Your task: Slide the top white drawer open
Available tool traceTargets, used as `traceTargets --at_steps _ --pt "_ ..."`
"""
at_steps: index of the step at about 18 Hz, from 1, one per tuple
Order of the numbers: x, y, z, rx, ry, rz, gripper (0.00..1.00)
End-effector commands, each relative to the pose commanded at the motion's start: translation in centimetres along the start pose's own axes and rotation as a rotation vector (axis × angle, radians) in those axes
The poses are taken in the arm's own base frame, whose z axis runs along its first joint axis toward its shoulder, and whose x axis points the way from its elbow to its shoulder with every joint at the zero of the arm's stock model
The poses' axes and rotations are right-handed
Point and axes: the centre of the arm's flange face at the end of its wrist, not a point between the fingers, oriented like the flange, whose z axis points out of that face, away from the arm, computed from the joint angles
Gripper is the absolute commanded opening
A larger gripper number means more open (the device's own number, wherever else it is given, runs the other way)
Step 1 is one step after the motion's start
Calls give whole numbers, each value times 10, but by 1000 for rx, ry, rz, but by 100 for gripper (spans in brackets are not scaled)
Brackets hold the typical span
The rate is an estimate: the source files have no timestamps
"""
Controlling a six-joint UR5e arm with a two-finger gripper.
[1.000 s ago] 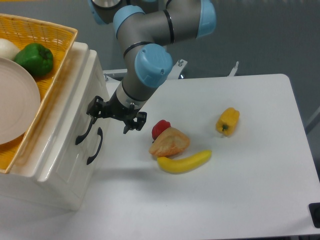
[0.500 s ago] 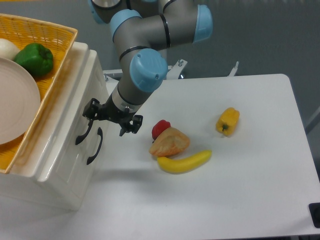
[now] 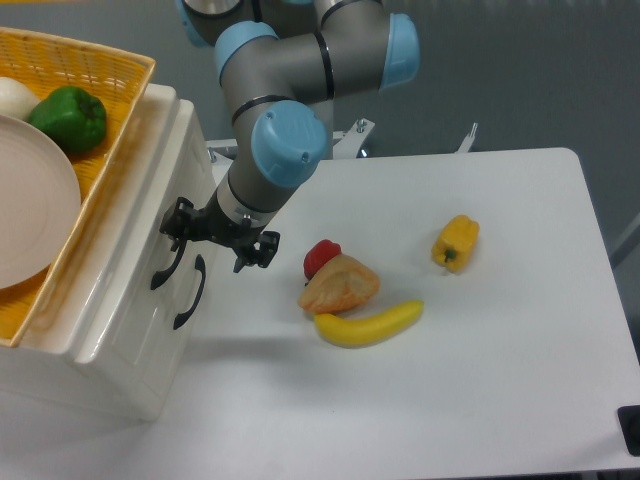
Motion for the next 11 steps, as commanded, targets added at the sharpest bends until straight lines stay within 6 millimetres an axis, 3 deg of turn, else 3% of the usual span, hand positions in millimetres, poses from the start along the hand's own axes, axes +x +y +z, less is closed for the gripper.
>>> traceTargets --at_steps 11 --pt "0 1 2 -6 -1 1 100"
